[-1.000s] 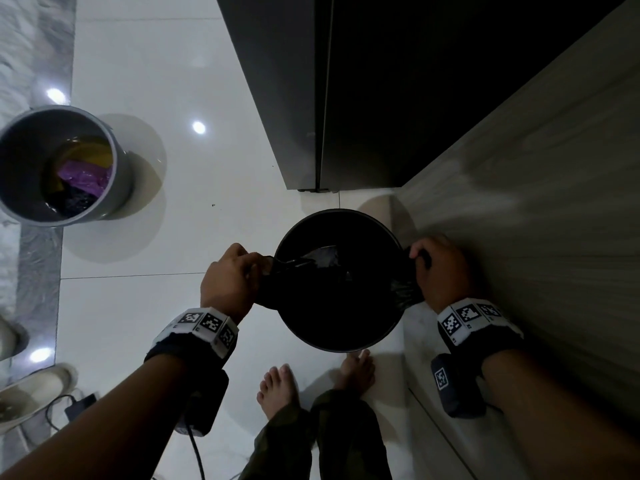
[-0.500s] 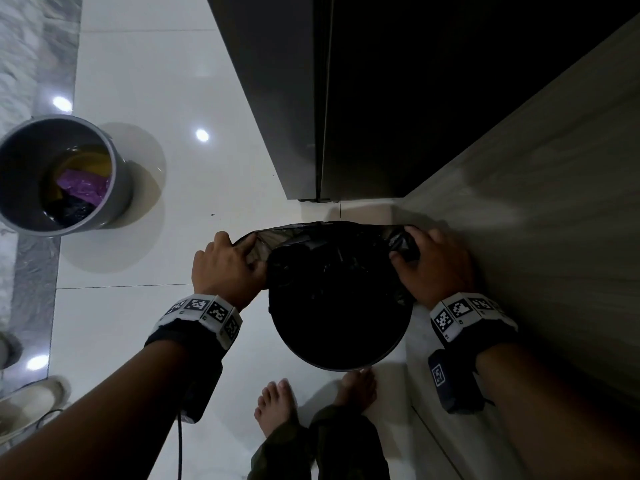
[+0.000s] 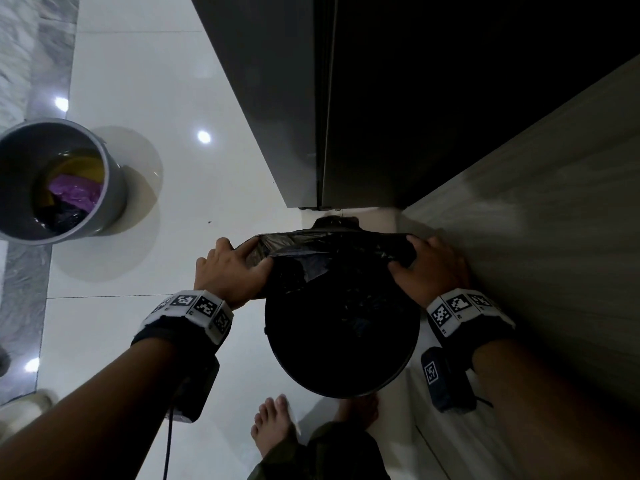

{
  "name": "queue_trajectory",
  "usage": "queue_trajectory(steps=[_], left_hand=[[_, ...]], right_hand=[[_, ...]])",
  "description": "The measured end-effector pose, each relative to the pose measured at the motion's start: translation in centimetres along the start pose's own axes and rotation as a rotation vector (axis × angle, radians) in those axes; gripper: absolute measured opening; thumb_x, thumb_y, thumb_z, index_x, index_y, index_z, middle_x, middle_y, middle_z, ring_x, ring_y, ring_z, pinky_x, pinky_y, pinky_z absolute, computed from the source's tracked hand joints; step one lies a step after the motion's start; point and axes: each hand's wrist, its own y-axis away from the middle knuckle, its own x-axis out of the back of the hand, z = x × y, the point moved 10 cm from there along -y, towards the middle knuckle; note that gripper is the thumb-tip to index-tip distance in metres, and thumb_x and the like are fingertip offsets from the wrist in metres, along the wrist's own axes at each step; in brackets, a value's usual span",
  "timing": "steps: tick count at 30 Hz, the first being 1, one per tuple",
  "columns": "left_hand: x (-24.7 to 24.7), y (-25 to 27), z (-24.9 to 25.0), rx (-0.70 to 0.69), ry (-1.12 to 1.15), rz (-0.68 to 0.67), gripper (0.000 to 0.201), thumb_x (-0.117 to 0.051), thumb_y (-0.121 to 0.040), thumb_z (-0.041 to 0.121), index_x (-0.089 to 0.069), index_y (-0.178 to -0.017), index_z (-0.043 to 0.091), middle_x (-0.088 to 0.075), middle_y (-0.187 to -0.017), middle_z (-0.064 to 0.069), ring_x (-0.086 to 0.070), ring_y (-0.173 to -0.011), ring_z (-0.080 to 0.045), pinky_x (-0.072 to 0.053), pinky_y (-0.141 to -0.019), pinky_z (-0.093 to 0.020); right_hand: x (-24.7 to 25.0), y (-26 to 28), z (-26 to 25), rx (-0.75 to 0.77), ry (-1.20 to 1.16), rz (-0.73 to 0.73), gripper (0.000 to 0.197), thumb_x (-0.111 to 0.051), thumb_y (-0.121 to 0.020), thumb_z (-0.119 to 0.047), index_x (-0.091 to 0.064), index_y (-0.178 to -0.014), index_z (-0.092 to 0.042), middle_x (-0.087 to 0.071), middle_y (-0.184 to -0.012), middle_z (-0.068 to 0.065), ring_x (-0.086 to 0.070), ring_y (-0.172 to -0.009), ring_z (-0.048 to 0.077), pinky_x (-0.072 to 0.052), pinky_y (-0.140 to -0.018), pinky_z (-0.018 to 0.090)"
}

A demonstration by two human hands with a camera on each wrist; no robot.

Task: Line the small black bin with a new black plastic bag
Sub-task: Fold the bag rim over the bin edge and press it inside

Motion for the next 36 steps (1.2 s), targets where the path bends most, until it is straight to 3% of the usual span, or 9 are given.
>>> queue_trajectory(steps=[5, 12, 14, 19, 22, 24, 27, 31, 36], left_hand=[[-1.2, -1.2, 0.1, -0.018, 0.087, -0.017, 0.042, -0.019, -0.069, 0.053, -0.052, -0.094, 0.045, -0.061, -0.104, -0.009, -0.047, -0.100, -0.032, -0.030, -0.081, -0.045], [-3.0, -0.7, -0.5, 0.108, 0.059, -0.168, 0.074, -0.032, -0.058, 0.084, -0.055, -0.121, 0.052, -0.049, -0.110, -0.004, -0.052, -0.119, -0.031, -0.027, -0.105, -0.045], [-3.4, -0.1, -0.7, 0.086, 0.004, -0.206, 0.080, -0.035, -0.055, 0.082, -0.050, -0.127, 0.049, -0.046, -0.107, -0.003, -0.052, -0.116, -0.031, -0.026, -0.105, -0.043], [-4.8, 2.4, -0.9, 0.022, -0.053, -0.273, 0.092, -0.039, -0.048, 0.079, -0.043, -0.134, 0.047, -0.044, -0.109, -0.002, -0.050, -0.113, -0.026, -0.024, -0.106, -0.041], [-5.9, 3.7, -1.2, 0.009, -0.054, -0.283, 0.098, -0.037, -0.040, 0.077, -0.044, -0.133, 0.048, -0.043, -0.121, -0.004, -0.045, -0.121, -0.028, -0.028, -0.107, -0.039], [-6.2, 4.0, -1.5, 0.023, 0.005, -0.259, 0.092, -0.044, -0.044, 0.072, -0.047, -0.132, 0.047, -0.037, -0.140, -0.006, -0.038, -0.132, -0.027, -0.028, -0.110, -0.041], [-6.3, 4.2, -1.8, 0.023, 0.213, -0.233, 0.074, -0.058, -0.052, 0.060, -0.060, -0.121, 0.033, -0.037, -0.140, -0.005, -0.040, -0.131, -0.026, -0.036, -0.109, -0.042], [-5.8, 5.1, -1.5, -0.036, 0.393, -0.132, 0.027, -0.069, -0.073, 0.031, -0.067, -0.095, 0.015, -0.059, -0.107, -0.005, -0.059, -0.092, -0.018, -0.047, -0.085, -0.032], [-6.7, 6.8, -1.9, -0.048, 0.727, -0.084, 0.044, -0.060, -0.083, 0.007, -0.043, -0.121, 0.020, -0.058, -0.118, -0.002, -0.065, -0.096, -0.011, -0.054, -0.081, -0.028]], right_hand=[[0.7, -0.2, -0.2, -0.020, -0.063, 0.027, 0.067, -0.036, -0.080, -0.066, -0.048, -0.130, -0.024, -0.047, -0.130, 0.012, -0.042, -0.123, 0.033, -0.032, -0.105, 0.045], [-2.1, -0.2, 1.1, -0.101, -0.269, -0.125, 0.074, -0.041, -0.061, -0.086, -0.073, -0.080, -0.021, -0.068, -0.091, 0.004, -0.065, -0.084, 0.026, -0.053, -0.075, 0.034], [-3.0, 0.3, 1.7, -0.117, -0.302, -0.181, 0.063, -0.049, -0.071, -0.072, -0.072, -0.070, -0.014, -0.070, -0.075, 0.006, -0.065, -0.069, 0.023, -0.049, -0.059, 0.027], [-4.4, 2.8, 3.3, -0.099, -0.393, -0.181, 0.041, -0.052, -0.086, -0.031, -0.059, -0.065, 0.003, -0.064, -0.075, 0.024, -0.061, -0.066, 0.031, -0.038, -0.053, 0.030], [-5.1, 4.4, 4.3, -0.095, -0.333, -0.131, 0.027, -0.052, -0.088, -0.027, -0.069, -0.091, -0.006, -0.055, -0.119, 0.023, -0.054, -0.105, 0.036, -0.045, -0.088, 0.038], [-4.8, 5.3, 4.5, -0.089, -0.255, -0.068, 0.033, -0.054, -0.089, -0.025, -0.063, -0.113, -0.006, -0.043, -0.135, 0.020, -0.037, -0.125, 0.038, -0.029, -0.108, 0.041], [-4.5, 6.1, 4.7, -0.066, -0.346, 0.014, 0.029, -0.057, -0.087, -0.019, -0.062, -0.111, -0.005, -0.044, -0.130, 0.018, -0.038, -0.124, 0.035, -0.029, -0.105, 0.037], [-4.8, 7.3, 4.6, -0.033, -0.702, -0.013, 0.044, -0.051, -0.090, -0.010, -0.048, -0.133, -0.018, -0.051, -0.115, -0.005, -0.049, -0.108, 0.014, -0.039, -0.090, 0.029], [-6.0, 8.8, 6.2, -0.102, -0.901, 0.042, 0.054, -0.056, -0.088, -0.007, -0.040, -0.136, -0.023, -0.053, -0.117, -0.003, -0.054, -0.107, 0.016, -0.044, -0.077, 0.023]])
